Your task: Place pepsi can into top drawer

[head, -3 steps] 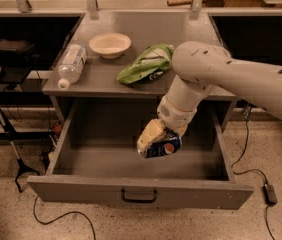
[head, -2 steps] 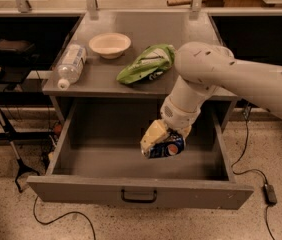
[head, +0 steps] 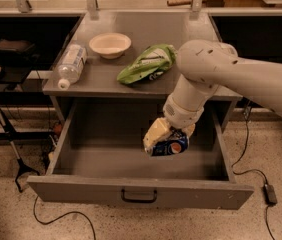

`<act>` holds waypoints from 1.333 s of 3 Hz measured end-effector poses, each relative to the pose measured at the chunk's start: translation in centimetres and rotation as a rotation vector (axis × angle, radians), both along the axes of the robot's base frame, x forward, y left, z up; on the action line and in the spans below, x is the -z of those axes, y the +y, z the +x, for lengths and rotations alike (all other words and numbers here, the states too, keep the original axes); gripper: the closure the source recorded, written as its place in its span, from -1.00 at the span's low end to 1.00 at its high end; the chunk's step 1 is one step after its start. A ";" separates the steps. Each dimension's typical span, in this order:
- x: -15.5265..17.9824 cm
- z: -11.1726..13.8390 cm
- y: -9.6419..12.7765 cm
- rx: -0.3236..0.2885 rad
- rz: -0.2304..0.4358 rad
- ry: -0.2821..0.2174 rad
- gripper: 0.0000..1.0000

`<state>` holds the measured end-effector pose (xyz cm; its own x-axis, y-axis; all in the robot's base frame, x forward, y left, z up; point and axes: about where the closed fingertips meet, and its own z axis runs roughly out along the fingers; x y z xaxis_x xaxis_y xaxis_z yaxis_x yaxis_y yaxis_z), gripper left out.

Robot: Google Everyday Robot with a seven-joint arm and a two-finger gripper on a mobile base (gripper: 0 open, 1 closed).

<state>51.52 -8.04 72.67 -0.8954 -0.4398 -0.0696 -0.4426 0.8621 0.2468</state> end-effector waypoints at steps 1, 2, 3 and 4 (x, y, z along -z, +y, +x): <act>-0.5 0.1 -0.5 0.018 -0.012 -0.014 -1.00; -1.0 0.1 -0.9 0.032 -0.023 -0.030 -1.00; -2.2 0.0 -1.6 0.054 -0.045 -0.063 -1.00; -2.2 0.0 -1.6 0.054 -0.045 -0.063 -1.00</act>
Offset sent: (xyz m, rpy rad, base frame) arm 0.0024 -0.0169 0.0160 -0.0355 -0.0479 -0.0528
